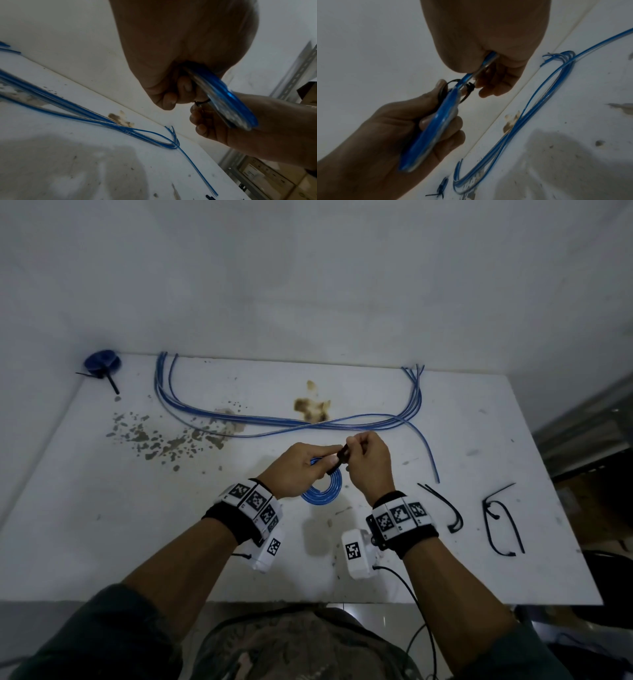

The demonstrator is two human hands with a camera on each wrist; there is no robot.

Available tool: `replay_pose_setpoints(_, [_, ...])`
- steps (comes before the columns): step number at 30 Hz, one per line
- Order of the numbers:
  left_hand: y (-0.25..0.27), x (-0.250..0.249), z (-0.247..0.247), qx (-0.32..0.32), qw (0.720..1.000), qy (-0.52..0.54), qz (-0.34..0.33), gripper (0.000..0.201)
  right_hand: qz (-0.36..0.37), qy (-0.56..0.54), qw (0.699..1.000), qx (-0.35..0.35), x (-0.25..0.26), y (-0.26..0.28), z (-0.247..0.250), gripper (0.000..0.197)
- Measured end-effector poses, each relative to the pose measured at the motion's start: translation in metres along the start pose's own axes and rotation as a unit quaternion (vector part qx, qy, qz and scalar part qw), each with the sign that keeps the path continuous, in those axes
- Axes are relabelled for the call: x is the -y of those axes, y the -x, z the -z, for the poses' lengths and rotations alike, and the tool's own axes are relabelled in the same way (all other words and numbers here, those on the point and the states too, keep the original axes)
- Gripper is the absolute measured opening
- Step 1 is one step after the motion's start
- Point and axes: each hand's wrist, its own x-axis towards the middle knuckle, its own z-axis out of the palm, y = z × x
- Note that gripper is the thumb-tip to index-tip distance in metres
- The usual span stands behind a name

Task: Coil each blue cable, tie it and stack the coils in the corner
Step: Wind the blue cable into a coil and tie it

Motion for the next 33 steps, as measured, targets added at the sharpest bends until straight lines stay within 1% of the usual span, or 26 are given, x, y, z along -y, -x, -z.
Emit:
replay_pose_setpoints(4, [0.002, -0.005, -0.005, -0.007, 1.000, -0.002, 0.007, 0.027, -0.047, -0.012, 0.998, -0.031, 0.003, -0.012, 0.008, 0.016])
replay_pose_setpoints(7, [0.006, -0.007, -0.009, -0.023, 1.000, -0.002, 0.008, 0.025, -0.097, -0.065, 0.992, -0.036, 0.006, -0.012, 0.013, 0.017])
replay_pose_setpoints(9, [0.007, -0.005, -0.011, -0.045, 0.999, 0.010, 0.011, 0.022, -0.108, -0.106, 0.988, -0.010, 0.009, -0.008, 0.018, 0.020])
replay_pose_setpoints(11, [0.006, 0.000, -0.012, -0.069, 0.997, 0.024, 0.014, 0.020, -0.100, -0.146, 0.983, 0.036, 0.012, -0.001, 0.022, 0.026])
replay_pose_setpoints(13, [0.003, 0.003, -0.012, -0.091, 0.995, 0.028, 0.018, 0.020, -0.090, -0.142, 0.982, 0.088, 0.013, 0.006, 0.023, 0.031])
replay_pose_setpoints(15, [-0.001, 0.002, -0.013, -0.097, 0.995, 0.026, 0.015, 0.019, -0.074, -0.115, 0.983, 0.122, 0.013, 0.013, 0.021, 0.024])
replay_pose_setpoints(16, [-0.002, 0.001, -0.013, -0.094, 0.995, 0.024, 0.012, 0.018, -0.066, -0.106, 0.985, 0.123, 0.011, 0.015, 0.019, 0.019])
replay_pose_setpoints(19, [-0.003, 0.000, -0.014, -0.096, 0.995, 0.018, 0.014, 0.017, -0.068, -0.107, 0.988, 0.089, 0.009, 0.016, 0.014, 0.013])
replay_pose_setpoints(22, [-0.005, 0.000, -0.014, -0.104, 0.994, 0.009, 0.021, 0.019, -0.058, -0.085, 0.994, 0.029, 0.008, 0.011, 0.007, 0.018])
replay_pose_setpoints(25, [-0.007, -0.002, -0.011, -0.107, 0.994, -0.016, 0.025, 0.021, -0.070, -0.067, 0.995, -0.006, 0.008, 0.000, -0.003, 0.020])
replay_pose_setpoints(27, [-0.008, -0.005, -0.007, -0.111, 0.993, -0.035, 0.015, 0.024, -0.078, -0.059, 0.995, -0.019, 0.010, -0.011, -0.008, 0.019])
replay_pose_setpoints(29, [-0.009, -0.005, -0.003, -0.117, 0.992, -0.054, 0.010, 0.027, -0.072, -0.057, 0.995, -0.025, 0.013, -0.017, -0.013, 0.020])
replay_pose_setpoints(31, [-0.006, -0.001, 0.003, -0.122, 0.990, -0.064, 0.012, 0.027, -0.061, -0.049, 0.997, -0.020, 0.014, -0.019, -0.022, 0.022])
replay_pose_setpoints(33, [-0.002, 0.003, 0.009, -0.114, 0.992, -0.050, 0.016, 0.025, -0.048, -0.045, 0.998, -0.009, 0.016, -0.017, -0.027, 0.027])
